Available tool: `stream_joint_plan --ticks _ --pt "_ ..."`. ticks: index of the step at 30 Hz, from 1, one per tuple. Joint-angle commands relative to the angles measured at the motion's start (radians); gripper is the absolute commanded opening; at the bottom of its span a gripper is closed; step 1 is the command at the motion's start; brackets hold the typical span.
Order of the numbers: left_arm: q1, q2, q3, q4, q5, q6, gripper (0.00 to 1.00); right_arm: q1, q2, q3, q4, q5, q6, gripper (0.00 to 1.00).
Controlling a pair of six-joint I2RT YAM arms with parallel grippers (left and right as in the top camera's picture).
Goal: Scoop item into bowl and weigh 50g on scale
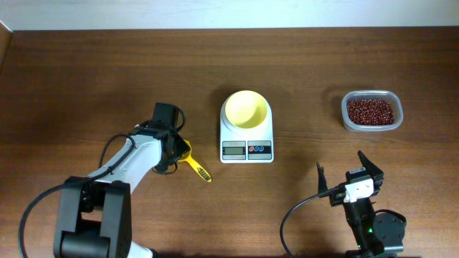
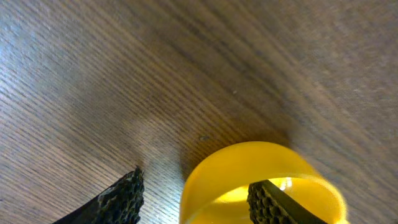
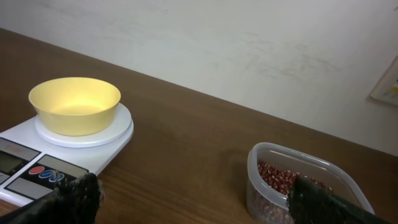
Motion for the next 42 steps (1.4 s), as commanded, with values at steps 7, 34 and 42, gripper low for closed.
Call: stream_joint_plan --ticks 7,34,42 --pt "0.000 0.010 -0.024 0.026 -0.004 -0.006 0.00 0.008 -0.008 -0.007 -0.004 -0.002 0.007 0.99" --pt "0.000 -0.263 0.084 0.350 0.046 -0.052 0.00 0.008 -0.008 -0.007 -0.004 -0.002 0.007 0.99" --pt "0.000 -0.262 0.085 0.341 0.050 -0.275 0.00 0.008 -0.008 -0.007 0.086 -0.144 0.008 0.99"
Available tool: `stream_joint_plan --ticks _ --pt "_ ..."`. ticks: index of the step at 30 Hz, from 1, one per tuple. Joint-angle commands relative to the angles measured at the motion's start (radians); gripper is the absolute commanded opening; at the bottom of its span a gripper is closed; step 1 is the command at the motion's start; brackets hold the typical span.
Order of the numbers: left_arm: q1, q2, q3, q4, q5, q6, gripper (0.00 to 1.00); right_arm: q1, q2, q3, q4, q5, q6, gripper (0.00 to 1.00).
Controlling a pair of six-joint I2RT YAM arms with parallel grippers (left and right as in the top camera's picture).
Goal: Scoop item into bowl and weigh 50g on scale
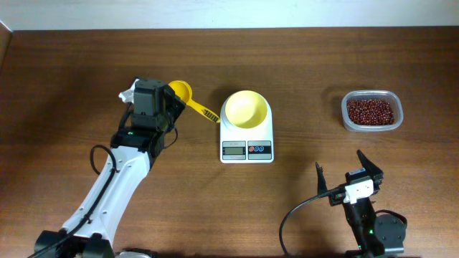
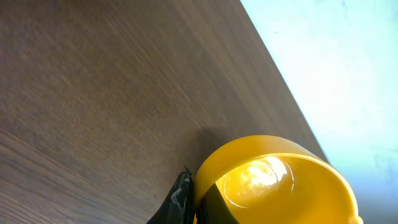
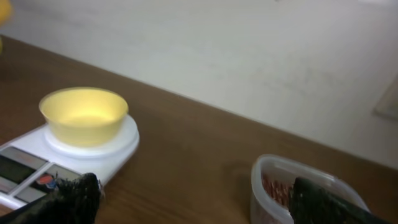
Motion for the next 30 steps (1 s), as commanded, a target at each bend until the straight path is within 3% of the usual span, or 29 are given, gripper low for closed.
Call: stream_joint_plan --ticks 1,8,16,19,23,30 --pt "0.000 -0.019 0.022 -0.004 0.021 -0.147 0.00 0.008 -0.008 -0.005 0.083 -0.179 0.007 0.99" --pt "0.000 -0.019 0.022 -0.043 0.071 -0.177 0.00 0.008 -0.008 -0.005 0.232 -0.209 0.011 0.99" --pt "0.000 -0.019 0.029 -0.047 0.085 -0.158 0.00 0.008 -0.004 -0.005 0.245 0.006 0.864 0.98" --pt "0.000 -0.019 0.040 -0.049 0.103 -0.158 0.00 0.008 0.001 -0.005 0.279 0.044 1.103 0.99" --pt "0.000 -0.019 0.040 -0.048 0.087 -0.158 0.00 0.008 0.001 -0.005 0.410 0.046 1.120 0.99" --pt "0.000 -0.019 0.040 -0.042 0.075 -0.158 0.00 0.008 0.001 -0.005 0.360 0.156 1.119 0.99"
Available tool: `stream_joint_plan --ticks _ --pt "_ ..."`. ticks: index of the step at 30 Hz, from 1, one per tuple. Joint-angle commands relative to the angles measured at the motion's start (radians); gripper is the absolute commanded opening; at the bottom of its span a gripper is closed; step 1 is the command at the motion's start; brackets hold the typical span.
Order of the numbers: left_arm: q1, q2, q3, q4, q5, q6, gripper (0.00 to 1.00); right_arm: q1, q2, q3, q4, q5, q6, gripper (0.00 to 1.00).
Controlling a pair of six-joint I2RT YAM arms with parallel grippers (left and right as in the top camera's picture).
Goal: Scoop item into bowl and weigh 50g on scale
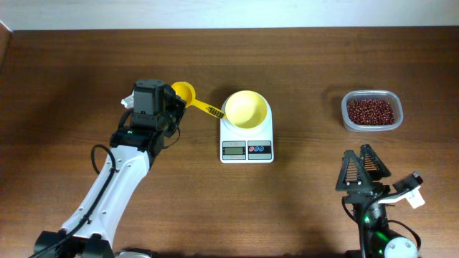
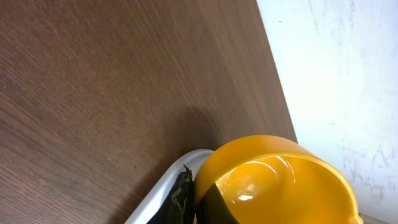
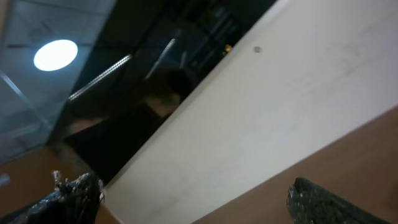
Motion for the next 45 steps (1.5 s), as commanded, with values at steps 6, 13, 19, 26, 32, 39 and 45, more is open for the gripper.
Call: stream_joint_plan --ticks 6,13,19,26,32,39,45 --pt "0.000 -0.019 0.027 -0.012 -0.008 0.014 0.00 0.008 -0.003 0.040 -0.104 0.085 -0.098 0.98" --pt "0.000 -0.019 0.027 -0.013 -0.007 0.014 0.00 0.008 0.187 0.246 -0.249 0.063 -0.132 0.99" --pt "0.000 -0.019 0.027 -0.016 0.076 0.013 0.00 0.008 0.566 0.455 -0.256 -0.117 -0.131 0.99" --pt "0.000 -0.019 0.027 -0.017 0.172 0.013 0.00 0.008 0.752 0.526 -0.256 -0.310 -0.130 0.99" --pt "0.000 -0.019 0.027 -0.016 0.226 0.012 0.00 0.008 0.751 0.526 -0.250 -0.451 -0.130 0.99" --pt "0.000 -0.019 0.027 -0.012 0.302 -0.003 0.00 0.008 0.751 0.525 -0.246 -0.499 -0.130 0.99" --pt "0.000 -0.019 0.027 0.022 0.386 -0.023 0.00 0.008 0.811 0.526 -0.213 -0.497 -0.131 0.99"
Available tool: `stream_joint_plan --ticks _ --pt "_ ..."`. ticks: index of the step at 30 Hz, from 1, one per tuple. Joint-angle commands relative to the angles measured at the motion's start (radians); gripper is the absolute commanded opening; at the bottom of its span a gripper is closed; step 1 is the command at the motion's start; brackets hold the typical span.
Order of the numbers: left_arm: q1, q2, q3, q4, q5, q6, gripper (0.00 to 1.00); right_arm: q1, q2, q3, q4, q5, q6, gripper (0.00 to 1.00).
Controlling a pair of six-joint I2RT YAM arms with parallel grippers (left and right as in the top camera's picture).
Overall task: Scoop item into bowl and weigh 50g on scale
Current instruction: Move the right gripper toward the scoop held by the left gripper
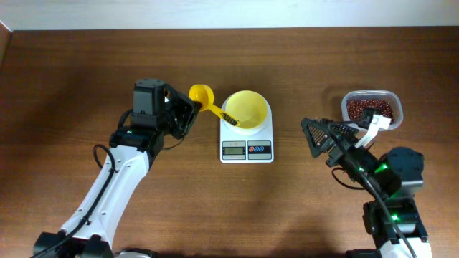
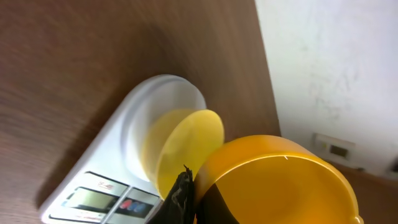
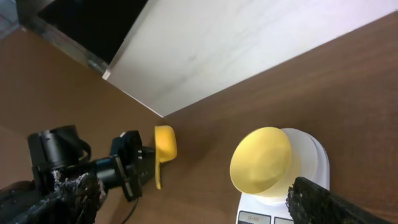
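My left gripper (image 1: 186, 113) is shut on the yellow scoop (image 1: 203, 94), held in the air just left of the scale. The scoop's handle tip reaches over the yellow bowl (image 1: 248, 109), which sits on the white scale (image 1: 247, 148). In the left wrist view the scoop's cup (image 2: 280, 180) looks empty, with the bowl (image 2: 186, 146) and scale (image 2: 102, 186) behind it. Red beans fill a clear container (image 1: 371, 109) at the far right. My right gripper (image 1: 310, 136) is open and raised between scale and container, pointing left. Its view shows the scoop (image 3: 165, 144) and bowl (image 3: 261, 162).
A wall runs along the table's far edge (image 3: 249, 37). The left arm (image 1: 122, 168) stretches from the front left toward the scale. The right arm's body (image 1: 391, 179) stands in front of the bean container.
The left gripper has carried the scoop a little to the right, so its handle now overlaps the bowl. The right arm has moved from the front edge up beside the bean container, pointing left.
The scoop first lay on the table front left of the scale, with my left fingers around its cup rim. Then it was held up to the left of the bowl, edging right at each moment. The right gripper stayed open, first resting at the front right, then tilted upward, now raised.
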Motion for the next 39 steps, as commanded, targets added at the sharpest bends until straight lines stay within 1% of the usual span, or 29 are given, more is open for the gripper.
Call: stream_joint_plan --ticks 1,4,7,10,12,13,16,18,21,23,25,27,30,32,35,39 --pt "-0.001 -0.015 0.023 0.012 0.061 -0.011 0.00 0.007 0.038 0.021 0.004 -0.014 -0.011 0.99" --pt "-0.003 -0.015 0.023 0.012 0.061 -0.013 0.00 0.007 0.066 0.022 0.019 -0.020 -0.011 0.99" --pt "-0.033 -0.015 0.023 0.012 0.053 -0.120 0.00 0.007 0.070 0.022 0.023 -0.045 -0.011 1.00" --pt "-0.080 -0.015 0.023 0.016 0.004 -0.124 0.00 0.037 0.070 0.022 0.021 -0.076 -0.012 0.93" --pt "-0.108 -0.015 0.023 0.020 -0.019 -0.124 0.00 0.079 0.076 0.022 0.022 -0.062 -0.012 0.92" --pt "-0.121 -0.015 0.023 0.020 -0.031 -0.124 0.00 0.111 0.087 0.021 0.022 -0.038 -0.012 0.91" --pt "-0.145 -0.015 0.023 0.019 -0.042 -0.124 0.00 0.212 0.133 0.022 0.060 0.015 -0.012 0.81" --pt "-0.147 -0.015 0.023 0.019 -0.041 -0.124 0.00 0.276 0.162 0.022 0.132 0.047 -0.012 0.79" --pt "-0.147 -0.015 0.023 0.016 -0.034 -0.124 0.00 0.358 0.196 0.022 0.153 0.210 -0.024 0.79" --pt "-0.147 -0.015 0.023 0.015 -0.019 -0.123 0.00 0.396 0.218 0.022 0.196 0.267 -0.024 0.79" --pt "-0.147 -0.015 0.023 0.014 0.017 -0.123 0.00 0.443 0.241 0.022 0.270 0.270 -0.065 0.75" --pt "-0.153 -0.015 0.023 0.006 0.039 -0.123 0.00 0.489 0.249 0.022 0.282 0.293 -0.095 0.72" --pt "-0.187 -0.015 0.023 -0.001 0.039 -0.122 0.00 0.532 0.249 0.022 0.281 0.335 -0.142 0.68" --pt "-0.203 -0.015 0.023 -0.008 0.038 -0.122 0.00 0.563 0.251 0.022 0.279 0.407 -0.198 0.64" --pt "-0.211 -0.015 0.023 -0.032 0.039 -0.108 0.00 0.610 0.261 0.022 0.274 0.510 -0.203 0.56" --pt "-0.227 -0.015 0.023 -0.046 0.039 -0.105 0.00 0.612 0.310 0.022 0.275 0.521 -0.203 0.54"
